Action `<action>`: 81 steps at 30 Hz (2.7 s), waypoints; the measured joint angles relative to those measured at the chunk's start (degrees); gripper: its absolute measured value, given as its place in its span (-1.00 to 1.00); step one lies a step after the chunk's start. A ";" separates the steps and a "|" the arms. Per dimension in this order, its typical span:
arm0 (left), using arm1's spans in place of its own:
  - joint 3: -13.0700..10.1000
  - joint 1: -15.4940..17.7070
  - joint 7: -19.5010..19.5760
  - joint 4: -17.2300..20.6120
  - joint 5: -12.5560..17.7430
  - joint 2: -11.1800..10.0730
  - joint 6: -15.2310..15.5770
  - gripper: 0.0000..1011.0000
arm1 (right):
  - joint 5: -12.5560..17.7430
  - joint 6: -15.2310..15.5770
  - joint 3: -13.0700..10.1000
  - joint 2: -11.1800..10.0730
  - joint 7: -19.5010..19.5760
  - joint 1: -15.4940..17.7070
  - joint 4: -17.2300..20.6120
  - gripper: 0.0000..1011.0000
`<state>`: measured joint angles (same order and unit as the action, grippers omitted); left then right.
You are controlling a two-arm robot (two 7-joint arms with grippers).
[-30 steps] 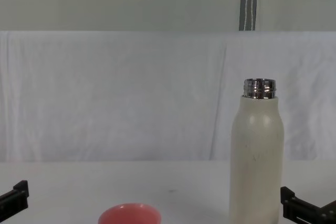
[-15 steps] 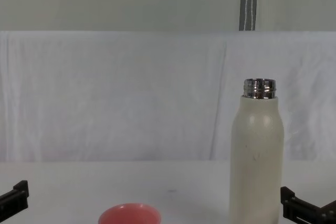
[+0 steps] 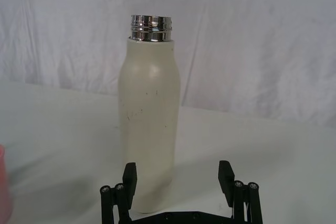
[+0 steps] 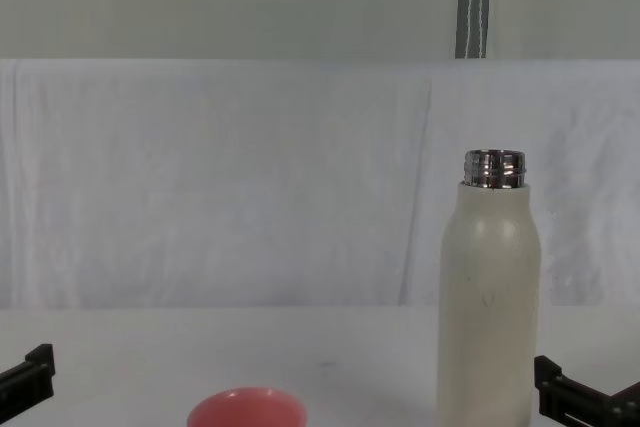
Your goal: Grasp the thermos with one hand and pour water into the cup lid.
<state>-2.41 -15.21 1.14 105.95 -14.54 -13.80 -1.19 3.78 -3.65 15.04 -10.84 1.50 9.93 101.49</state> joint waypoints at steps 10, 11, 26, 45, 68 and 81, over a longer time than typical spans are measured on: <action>0.00 0.00 0.00 0.00 0.00 0.00 0.00 0.98 | -0.05 -0.07 -0.64 0.32 -1.22 0.14 0.00 0.98; 0.00 0.00 0.00 0.00 0.00 0.00 0.00 0.98 | -0.01 -0.07 -0.80 0.42 -1.77 0.16 0.00 0.98; 0.00 0.00 0.00 0.00 0.00 0.00 0.00 0.98 | 6.23 2.84 -2.82 1.17 -10.59 -1.06 -0.23 0.98; 0.00 0.00 0.00 0.00 0.00 0.00 0.00 0.98 | 7.18 4.81 -0.79 0.48 -13.79 -6.55 -4.42 0.98; 0.00 0.00 0.00 0.00 0.00 0.00 0.00 0.98 | 9.26 5.08 -0.99 1.51 -13.91 -10.54 -9.01 0.98; 0.00 0.00 0.00 0.00 0.00 0.00 0.00 0.98 | 10.16 4.92 -0.89 1.64 -14.09 -12.27 -11.02 0.98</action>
<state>-2.41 -15.21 1.14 105.95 -14.54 -13.81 -1.19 13.93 1.28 14.16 -9.20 -12.59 -2.35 90.47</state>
